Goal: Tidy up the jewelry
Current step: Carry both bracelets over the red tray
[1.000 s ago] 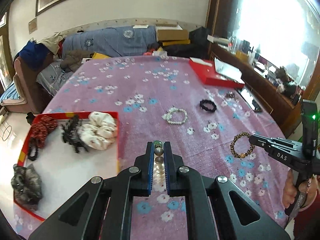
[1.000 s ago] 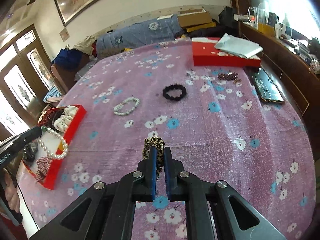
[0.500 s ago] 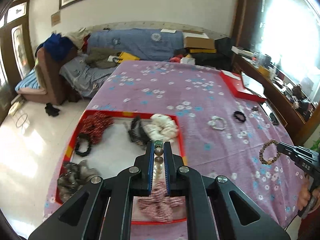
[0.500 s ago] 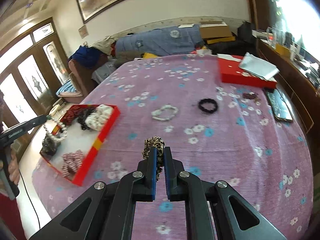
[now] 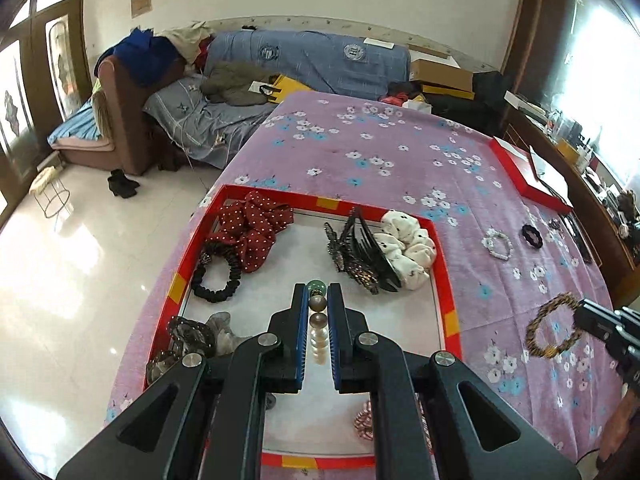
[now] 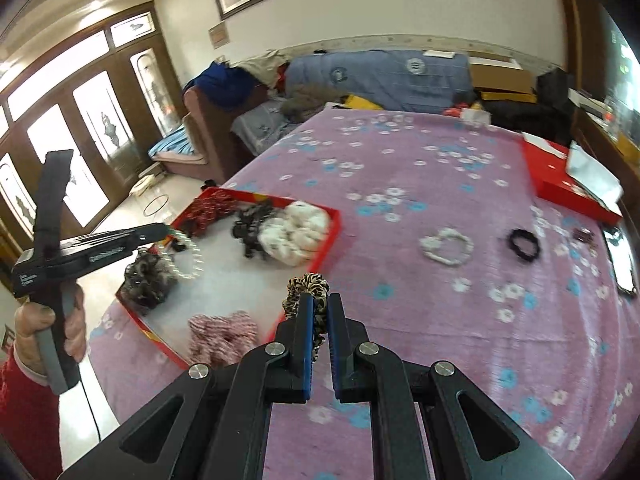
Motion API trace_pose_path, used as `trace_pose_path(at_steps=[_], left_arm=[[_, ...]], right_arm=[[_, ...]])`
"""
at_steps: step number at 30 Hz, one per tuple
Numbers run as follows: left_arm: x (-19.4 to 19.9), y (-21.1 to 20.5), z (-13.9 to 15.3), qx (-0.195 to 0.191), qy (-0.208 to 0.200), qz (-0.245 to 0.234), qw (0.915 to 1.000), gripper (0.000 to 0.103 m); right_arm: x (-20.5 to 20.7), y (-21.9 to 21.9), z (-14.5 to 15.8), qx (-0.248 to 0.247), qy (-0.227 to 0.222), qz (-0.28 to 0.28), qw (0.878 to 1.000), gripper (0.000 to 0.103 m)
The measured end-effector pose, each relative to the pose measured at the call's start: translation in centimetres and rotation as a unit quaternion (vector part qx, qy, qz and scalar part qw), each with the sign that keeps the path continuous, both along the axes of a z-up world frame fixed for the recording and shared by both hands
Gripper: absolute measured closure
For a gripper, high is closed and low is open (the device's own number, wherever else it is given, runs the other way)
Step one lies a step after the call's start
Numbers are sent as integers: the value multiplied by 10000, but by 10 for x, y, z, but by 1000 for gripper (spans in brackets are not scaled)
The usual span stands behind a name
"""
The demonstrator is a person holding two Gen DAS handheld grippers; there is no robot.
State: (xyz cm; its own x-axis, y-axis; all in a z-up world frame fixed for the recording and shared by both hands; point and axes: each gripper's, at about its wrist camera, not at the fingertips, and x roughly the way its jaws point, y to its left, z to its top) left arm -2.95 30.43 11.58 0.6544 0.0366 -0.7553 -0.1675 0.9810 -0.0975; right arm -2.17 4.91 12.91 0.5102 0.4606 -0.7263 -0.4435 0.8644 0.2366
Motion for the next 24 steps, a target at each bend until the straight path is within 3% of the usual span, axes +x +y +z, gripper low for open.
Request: trace_pose_path(at_steps=[9, 14, 24], left_arm=[[16, 18, -22, -121, 181, 63, 9997, 94], [20, 35, -30, -395, 217, 117, 9989, 94], [-11, 43, -16, -867, 147, -200, 9959, 94]], right_arm=[[19, 71, -17, -54, 248, 389, 9989, 95], [24, 99, -23, 50, 375, 629, 9973, 94], [15, 141, -40, 560, 864, 1230, 9871, 94]])
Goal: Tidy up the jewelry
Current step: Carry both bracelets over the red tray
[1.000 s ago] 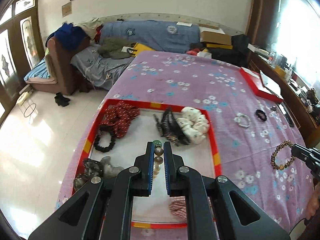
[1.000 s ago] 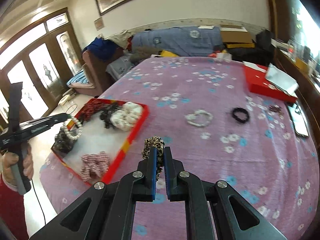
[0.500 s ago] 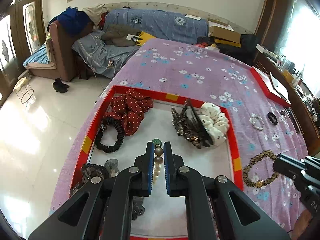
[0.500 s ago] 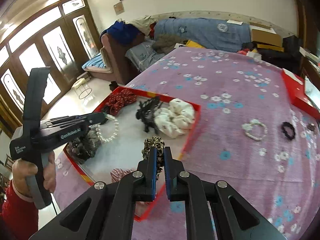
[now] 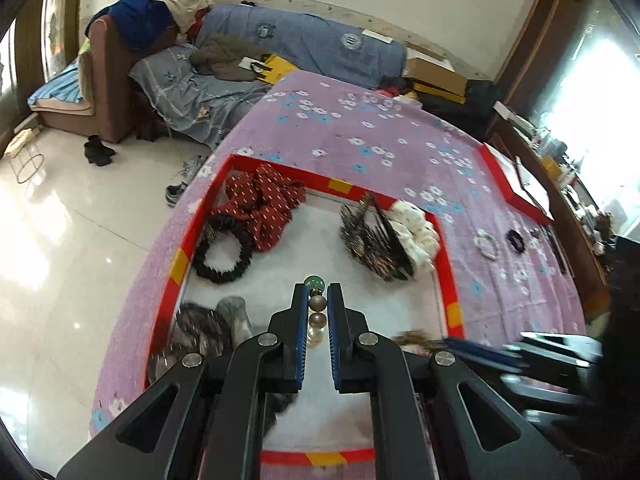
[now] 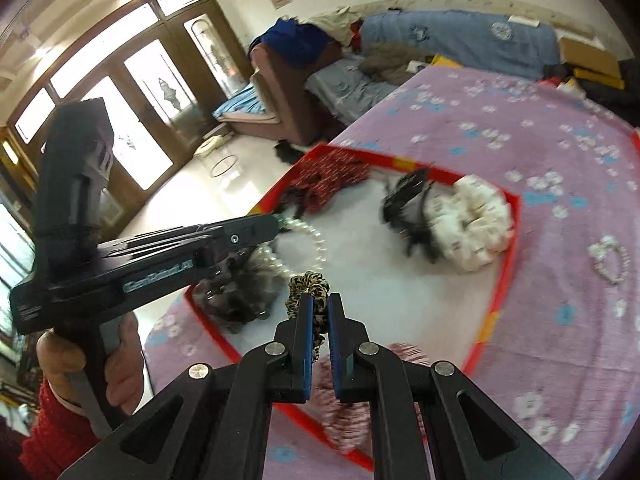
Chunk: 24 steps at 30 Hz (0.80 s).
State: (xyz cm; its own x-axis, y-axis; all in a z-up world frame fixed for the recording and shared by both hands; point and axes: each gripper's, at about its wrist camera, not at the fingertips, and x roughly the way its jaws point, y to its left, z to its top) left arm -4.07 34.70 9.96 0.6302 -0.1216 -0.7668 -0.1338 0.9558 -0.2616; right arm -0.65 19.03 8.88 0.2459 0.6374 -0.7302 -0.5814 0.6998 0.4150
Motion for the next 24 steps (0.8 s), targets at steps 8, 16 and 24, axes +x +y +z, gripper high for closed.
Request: trace_pose_path(at_steps=[8, 16, 24], left_arm=[[-42, 6, -8, -160, 69, 2, 9998, 94], [-52, 21, -40, -385, 322, 220, 9985, 94], [-59, 18, -41, -297, 242, 306, 9988, 94]], right_arm=[[0, 11, -29, -94, 283, 50, 9995, 94], [6, 16, -48, -571, 147, -126, 9982, 94], [10, 11, -52, -686, 109, -248, 9973, 93]])
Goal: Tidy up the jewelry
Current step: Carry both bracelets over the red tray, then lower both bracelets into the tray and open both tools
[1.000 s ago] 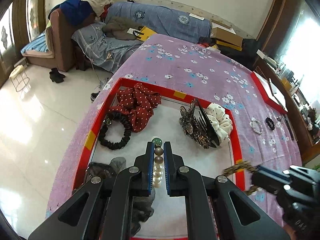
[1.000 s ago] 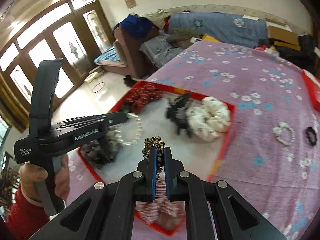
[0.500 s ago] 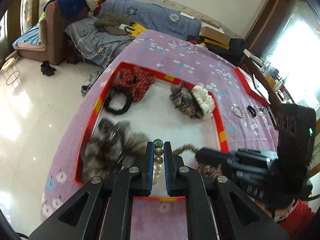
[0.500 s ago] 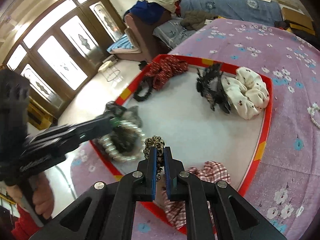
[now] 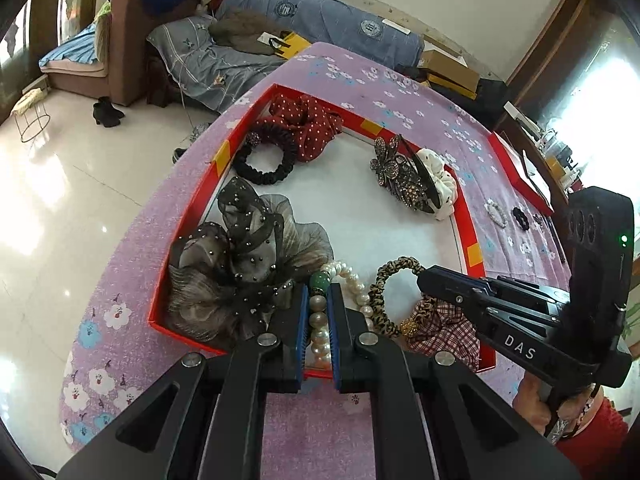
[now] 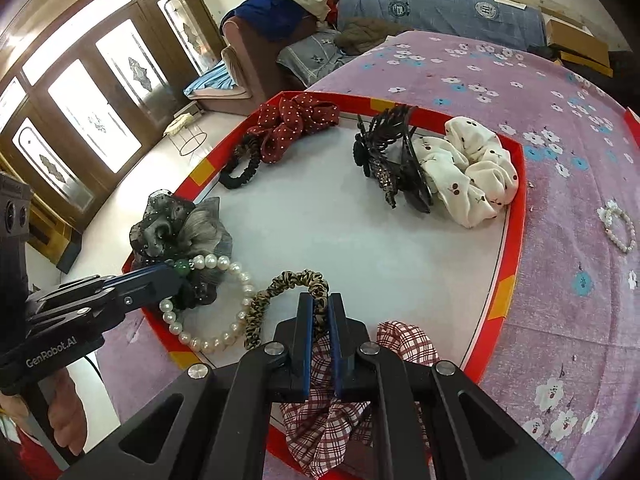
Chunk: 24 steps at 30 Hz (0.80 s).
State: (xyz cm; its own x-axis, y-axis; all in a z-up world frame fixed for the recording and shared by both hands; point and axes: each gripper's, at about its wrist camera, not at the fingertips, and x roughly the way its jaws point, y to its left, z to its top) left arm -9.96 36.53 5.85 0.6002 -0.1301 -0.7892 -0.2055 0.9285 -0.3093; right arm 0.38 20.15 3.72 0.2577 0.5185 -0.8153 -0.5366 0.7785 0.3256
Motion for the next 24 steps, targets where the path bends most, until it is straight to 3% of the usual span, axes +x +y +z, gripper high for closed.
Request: trace_pose_path(at_steps=[4, 9, 17, 24], left_arm=[[-6, -2, 8, 140, -64, 87, 9998, 90], [-20, -6, 24, 503, -252, 348, 9978, 63], [-38, -17, 42, 1103, -325, 646, 9913, 56], [-48, -42, 50, 1706, -368, 664, 9824, 51]], right_arm=[[-1, -3, 3, 89, 12, -31, 10000, 91], [-5, -7, 7, 167, -26, -25, 9999, 75], [-16, -22, 18, 236, -215, -38, 9995, 74], [-28, -54, 24, 173, -356, -179, 9991, 65]])
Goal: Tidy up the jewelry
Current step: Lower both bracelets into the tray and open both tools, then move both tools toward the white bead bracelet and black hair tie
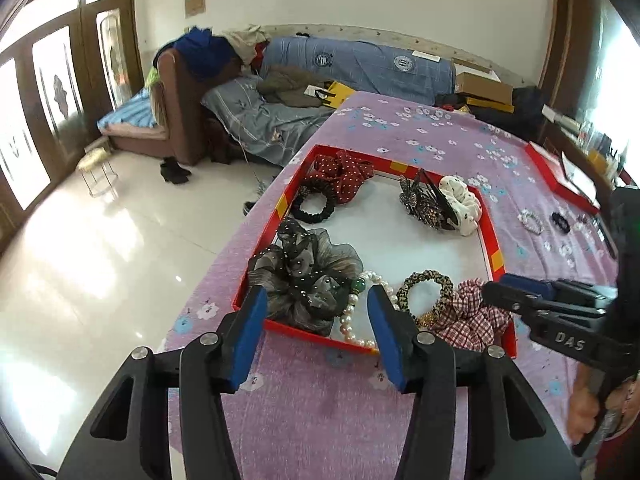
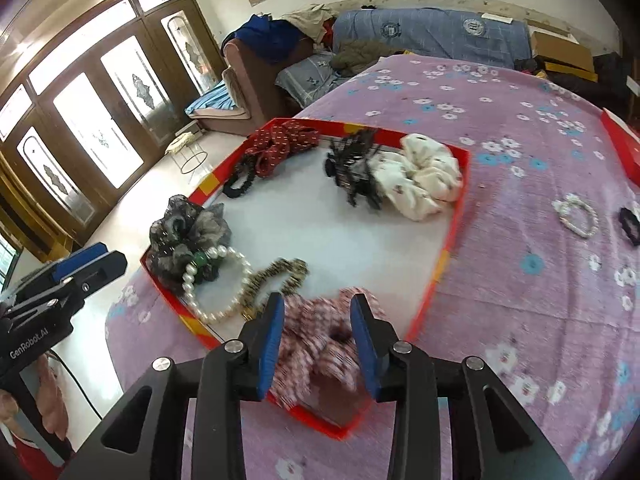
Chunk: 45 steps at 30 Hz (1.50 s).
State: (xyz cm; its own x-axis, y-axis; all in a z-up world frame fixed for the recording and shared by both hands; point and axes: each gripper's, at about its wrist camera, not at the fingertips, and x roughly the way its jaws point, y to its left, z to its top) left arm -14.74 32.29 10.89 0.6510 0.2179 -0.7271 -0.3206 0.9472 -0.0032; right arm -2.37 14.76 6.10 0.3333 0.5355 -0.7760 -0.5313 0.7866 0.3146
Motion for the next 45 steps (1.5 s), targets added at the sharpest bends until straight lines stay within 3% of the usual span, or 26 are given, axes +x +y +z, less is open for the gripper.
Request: trace_pose_path(at_steps=[20, 30, 45], left_arm=[[19, -112, 2, 594, 192, -1028, 9927, 49], [29, -173, -2, 1085, 299, -1439, 9832, 44], [58, -216, -13, 1216, 553, -1702, 9763, 43]], right_arm=[[-11, -139, -10, 99, 142, -1077, 9940, 65], [-15, -185, -4, 141, 47, -1353, 9907, 60], [-4, -242, 1, 73, 19, -1782, 9840, 58]])
